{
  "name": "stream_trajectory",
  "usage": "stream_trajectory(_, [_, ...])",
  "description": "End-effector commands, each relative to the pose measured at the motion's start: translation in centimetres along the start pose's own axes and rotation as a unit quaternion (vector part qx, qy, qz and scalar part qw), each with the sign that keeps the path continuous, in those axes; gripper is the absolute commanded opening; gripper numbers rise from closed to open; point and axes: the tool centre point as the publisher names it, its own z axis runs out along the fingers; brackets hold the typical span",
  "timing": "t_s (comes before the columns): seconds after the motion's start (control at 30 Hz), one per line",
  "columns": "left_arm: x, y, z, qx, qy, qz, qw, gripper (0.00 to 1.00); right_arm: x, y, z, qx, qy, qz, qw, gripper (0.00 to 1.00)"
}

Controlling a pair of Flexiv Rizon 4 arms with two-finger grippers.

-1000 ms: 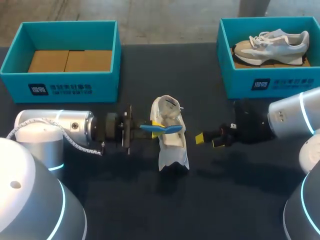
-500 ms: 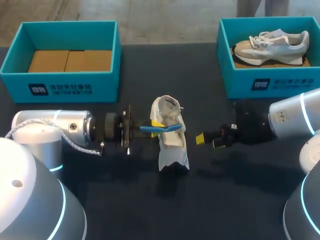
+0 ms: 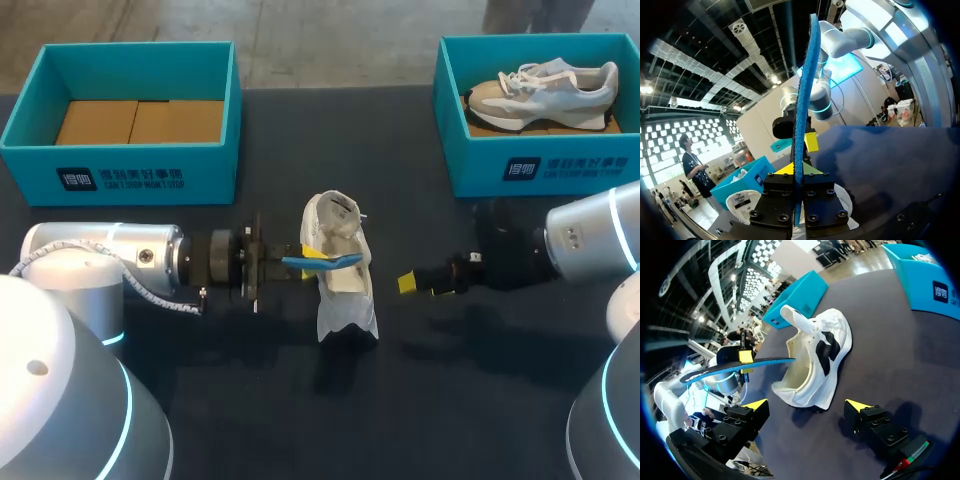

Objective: Take the shoe out of the shoebox, open the shoe tongue, remove and reinsert the insole, then place the shoe into the shoebox

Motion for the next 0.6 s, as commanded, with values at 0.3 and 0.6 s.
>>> stream_trajectory(0.3, [0.0,0.5,0.5,-0.004,0.003,-0.006,1.000,0.00,-0.6,-0.4,0.1,0.016,0.007,-0.004,1.000,1.00])
stream_trajectory(0.6, [-0.3,-0.4,0.7,0.003,-0.001,0.005,1.000,0.00,-0.7,-0.6,0.3,0.021,0.012,-0.022,0.999,1.00])
